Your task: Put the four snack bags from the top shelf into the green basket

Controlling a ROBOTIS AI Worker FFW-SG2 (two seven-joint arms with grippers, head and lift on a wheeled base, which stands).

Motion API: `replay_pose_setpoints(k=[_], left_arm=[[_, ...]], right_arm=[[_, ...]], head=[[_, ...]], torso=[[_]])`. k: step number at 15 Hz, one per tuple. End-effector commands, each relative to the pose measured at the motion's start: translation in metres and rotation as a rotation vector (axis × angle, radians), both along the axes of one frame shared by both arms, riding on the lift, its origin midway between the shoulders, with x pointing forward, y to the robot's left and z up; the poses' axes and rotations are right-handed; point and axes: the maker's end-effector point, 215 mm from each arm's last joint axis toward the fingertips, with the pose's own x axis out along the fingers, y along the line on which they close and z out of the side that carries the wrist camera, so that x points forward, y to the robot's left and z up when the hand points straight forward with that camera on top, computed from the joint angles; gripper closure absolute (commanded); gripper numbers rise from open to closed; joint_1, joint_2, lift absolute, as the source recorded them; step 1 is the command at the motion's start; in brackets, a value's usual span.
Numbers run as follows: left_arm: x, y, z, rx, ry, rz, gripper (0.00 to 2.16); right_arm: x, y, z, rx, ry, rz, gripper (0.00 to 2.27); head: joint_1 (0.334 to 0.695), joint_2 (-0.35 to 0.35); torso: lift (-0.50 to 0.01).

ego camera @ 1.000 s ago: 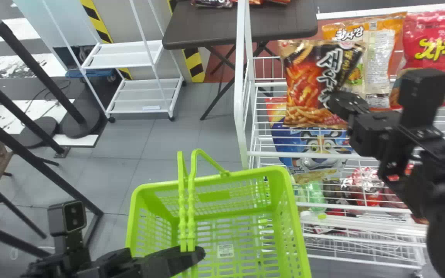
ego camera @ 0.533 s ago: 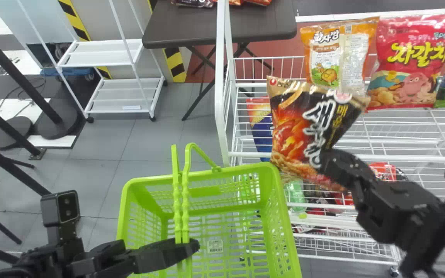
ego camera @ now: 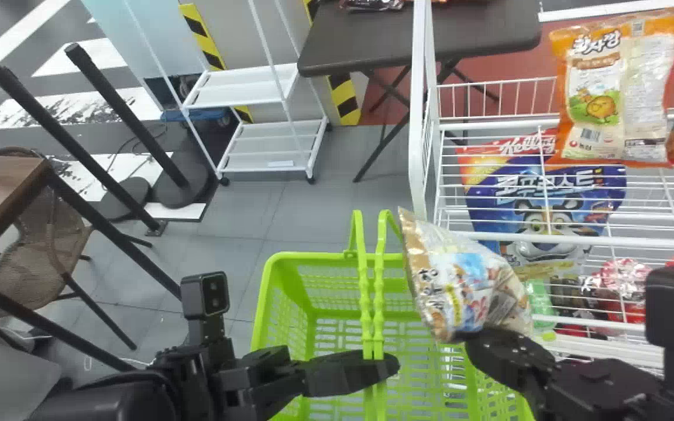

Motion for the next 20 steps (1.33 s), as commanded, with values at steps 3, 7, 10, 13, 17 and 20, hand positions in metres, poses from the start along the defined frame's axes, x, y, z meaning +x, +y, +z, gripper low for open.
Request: replay_pose_setpoints(k=[3, 7, 10, 13, 17, 20], left_arm=[[0.001, -0.006, 0.0, -0.007, -0.001, -0.017, 2.15], [0.004, -0.004, 0.001, -0.019, 0.006, -0.012, 2.15], [0.003, -0.005, 0.003, -0.031, 0.021, -0.017, 2.15], [0.002, -0.009, 0.005, -0.035, 0.02, -0.029, 2.15], [0.002, -0.009, 0.006, -0.035, 0.019, -0.031, 2.15], [0.002, -0.008, 0.006, -0.039, 0.021, -0.034, 2.15]], right_arm=[[-0.004, 0.016, 0.014, 0.012, -0.014, 0.051, 2.25], [-0.007, 0.023, 0.008, -0.023, 0.009, 0.088, 2.25], [-0.006, 0.051, -0.037, -0.054, 0.083, 0.165, 2.25], [0.006, 0.102, -0.064, -0.046, 0.088, 0.255, 2.25], [0.006, 0.137, -0.056, 0.007, 0.085, 0.32, 2.25], [-0.011, 0.133, -0.051, 0.028, 0.13, 0.351, 1.43]], head=[[0.695, 0.35], [0.695, 0.35], [0.695, 0.35], [0.695, 0.35], [0.695, 0.35], [0.695, 0.35]], torso=[[-0.004], [-0.004], [-0.004], [-0.004], [-0.004], [-0.004]])
